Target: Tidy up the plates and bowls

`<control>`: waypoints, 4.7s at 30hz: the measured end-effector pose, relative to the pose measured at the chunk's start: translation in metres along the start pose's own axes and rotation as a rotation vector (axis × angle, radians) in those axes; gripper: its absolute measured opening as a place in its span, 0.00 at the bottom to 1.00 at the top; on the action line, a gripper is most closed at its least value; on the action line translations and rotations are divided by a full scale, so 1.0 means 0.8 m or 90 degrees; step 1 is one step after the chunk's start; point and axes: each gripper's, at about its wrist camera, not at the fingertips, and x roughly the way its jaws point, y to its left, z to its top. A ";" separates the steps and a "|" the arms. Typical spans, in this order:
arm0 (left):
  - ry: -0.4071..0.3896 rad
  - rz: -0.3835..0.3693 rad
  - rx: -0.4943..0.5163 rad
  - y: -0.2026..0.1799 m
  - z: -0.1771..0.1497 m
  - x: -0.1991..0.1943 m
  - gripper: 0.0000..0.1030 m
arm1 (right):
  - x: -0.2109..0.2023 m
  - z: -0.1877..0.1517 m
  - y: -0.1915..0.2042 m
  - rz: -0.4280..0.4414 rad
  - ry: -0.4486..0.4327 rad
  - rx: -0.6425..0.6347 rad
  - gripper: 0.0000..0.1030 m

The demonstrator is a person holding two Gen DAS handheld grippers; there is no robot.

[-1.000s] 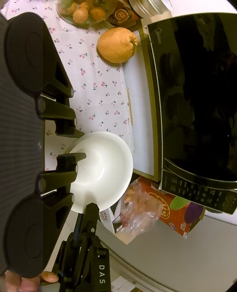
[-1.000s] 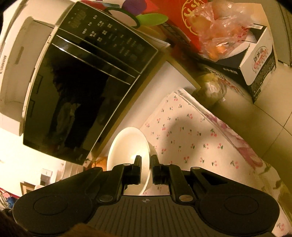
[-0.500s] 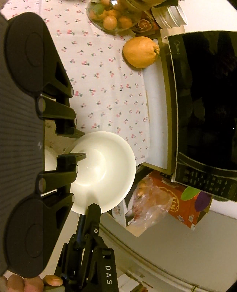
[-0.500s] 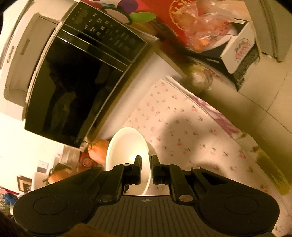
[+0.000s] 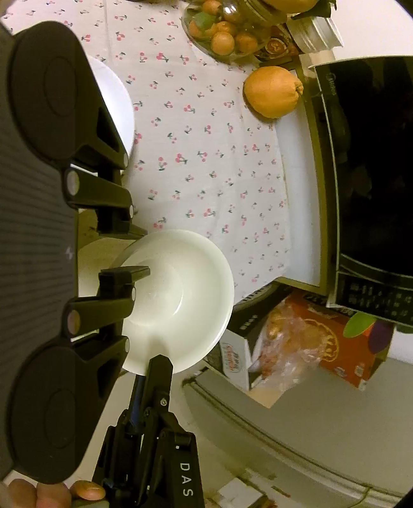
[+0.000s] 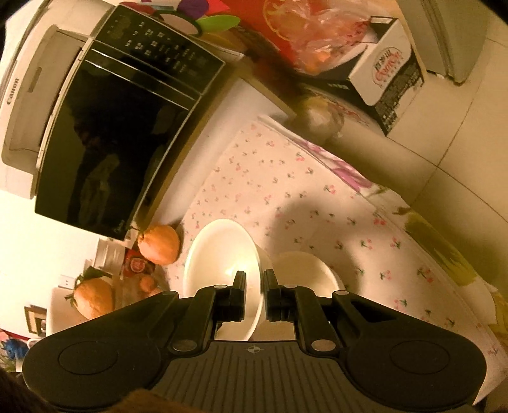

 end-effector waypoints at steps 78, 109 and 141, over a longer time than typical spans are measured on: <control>-0.056 -0.076 0.295 -0.029 -0.073 0.022 1.00 | 0.028 -0.020 -0.033 -0.031 -0.011 -0.114 0.69; 0.015 -0.121 0.348 -0.031 -0.068 0.064 0.96 | 0.072 -0.019 -0.037 -0.087 0.016 -0.084 0.48; -0.015 -0.076 0.323 -0.022 -0.062 0.022 0.87 | 0.046 -0.032 0.001 -0.079 -0.001 -0.157 0.24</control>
